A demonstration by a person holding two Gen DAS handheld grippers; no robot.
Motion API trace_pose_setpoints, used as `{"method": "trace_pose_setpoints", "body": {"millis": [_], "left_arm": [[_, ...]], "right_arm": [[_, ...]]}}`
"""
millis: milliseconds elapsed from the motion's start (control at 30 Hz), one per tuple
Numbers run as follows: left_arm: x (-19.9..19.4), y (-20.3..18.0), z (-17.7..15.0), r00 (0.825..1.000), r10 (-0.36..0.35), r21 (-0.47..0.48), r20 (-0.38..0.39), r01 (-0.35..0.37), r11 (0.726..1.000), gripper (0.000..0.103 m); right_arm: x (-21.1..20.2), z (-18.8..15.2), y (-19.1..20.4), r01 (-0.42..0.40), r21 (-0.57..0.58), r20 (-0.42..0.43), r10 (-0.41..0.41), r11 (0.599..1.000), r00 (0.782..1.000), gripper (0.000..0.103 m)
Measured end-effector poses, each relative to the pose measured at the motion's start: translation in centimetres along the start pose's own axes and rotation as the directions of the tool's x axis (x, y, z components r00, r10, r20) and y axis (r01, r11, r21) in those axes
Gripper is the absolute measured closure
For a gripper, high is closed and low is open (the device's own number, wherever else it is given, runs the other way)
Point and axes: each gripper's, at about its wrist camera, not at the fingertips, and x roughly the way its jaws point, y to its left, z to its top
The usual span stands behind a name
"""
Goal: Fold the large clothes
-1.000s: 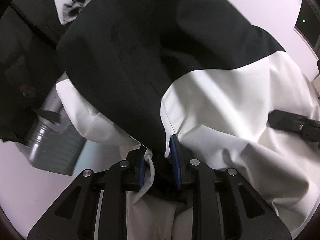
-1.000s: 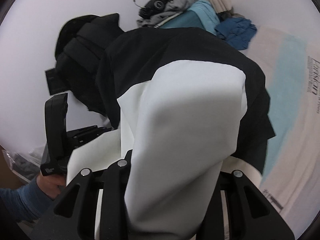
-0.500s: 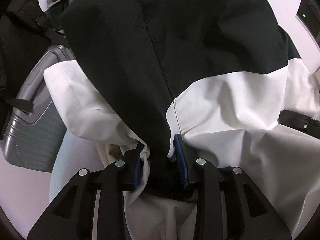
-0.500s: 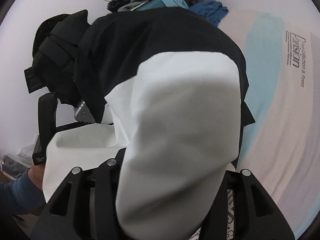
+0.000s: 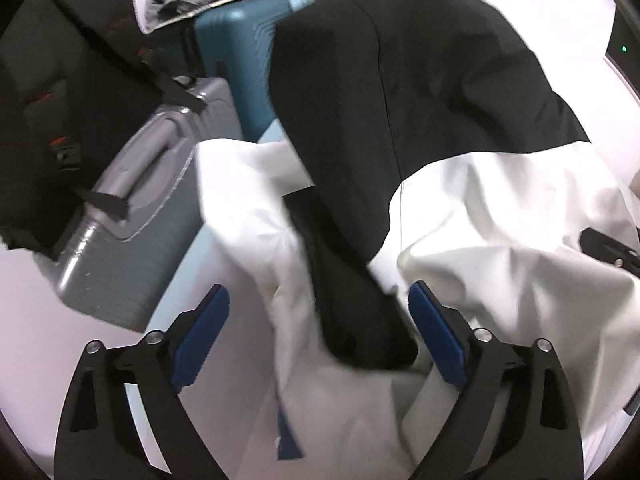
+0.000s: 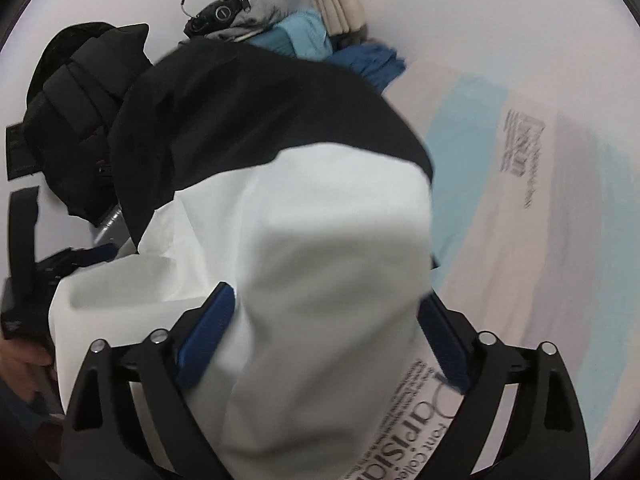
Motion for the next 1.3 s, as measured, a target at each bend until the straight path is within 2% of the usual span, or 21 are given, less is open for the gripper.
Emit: {"method": "trace_pose_setpoints", "body": {"millis": [100, 267, 400, 433, 567, 667, 867, 1033, 1300], "left_arm": [[-1.8, -0.3, -0.7, 0.999, 0.029, -0.009, 0.026, -0.028, 1.000, 0.006], [-3.7, 0.4, -2.5, 0.998, 0.040, -0.036, 0.050, -0.038, 0.999, 0.006], [-6.6, -0.2, -4.7, 0.995, 0.059, -0.036, 0.084, -0.056, 0.998, 0.006], [-6.4, 0.0, -4.6, 0.994, 0.062, -0.033, 0.088, -0.060, 0.998, 0.006], [-9.6, -1.3, -7.4, 0.988, 0.090, -0.051, 0.124, -0.084, 0.995, 0.006], [-12.1, -2.2, -10.3, 0.986, 0.099, -0.093, 0.134, -0.087, 0.992, 0.006], [-17.8, -4.4, -16.9, 0.974, 0.153, -0.155, 0.168, -0.127, 0.980, 0.006], [-21.9, -5.3, -22.2, 0.968, 0.155, -0.223, 0.197, -0.110, 0.969, 0.006], [-24.4, -5.3, -27.7, 0.960, 0.163, -0.230, 0.228, -0.109, 0.967, 0.006]], "right_arm": [[-1.7, 0.0, 0.6, 0.049, 0.003, 0.038, -0.049, 0.999, 0.998, 0.008], [-4.3, -0.7, 1.7, 0.125, 0.008, 0.074, -0.125, 0.992, 0.989, 0.007], [-7.7, -2.1, 3.0, 0.214, -0.001, 0.146, -0.211, 0.977, 0.966, 0.008], [-8.6, -2.3, 3.3, 0.222, 0.002, 0.156, -0.220, 0.975, 0.963, 0.007], [-12.3, -4.4, 4.8, 0.253, -0.005, 0.201, -0.247, 0.968, 0.948, 0.007], [-15.4, -6.7, 6.1, 0.267, -0.030, 0.231, -0.253, 0.963, 0.939, 0.007], [-20.3, -11.9, 7.8, 0.234, -0.052, 0.244, -0.214, 0.971, 0.946, 0.008], [-23.5, -16.7, 9.6, 0.223, -0.072, 0.250, -0.199, 0.972, 0.948, 0.007], [-26.0, -22.1, 12.2, 0.226, -0.053, 0.256, -0.206, 0.973, 0.944, 0.007]]}}
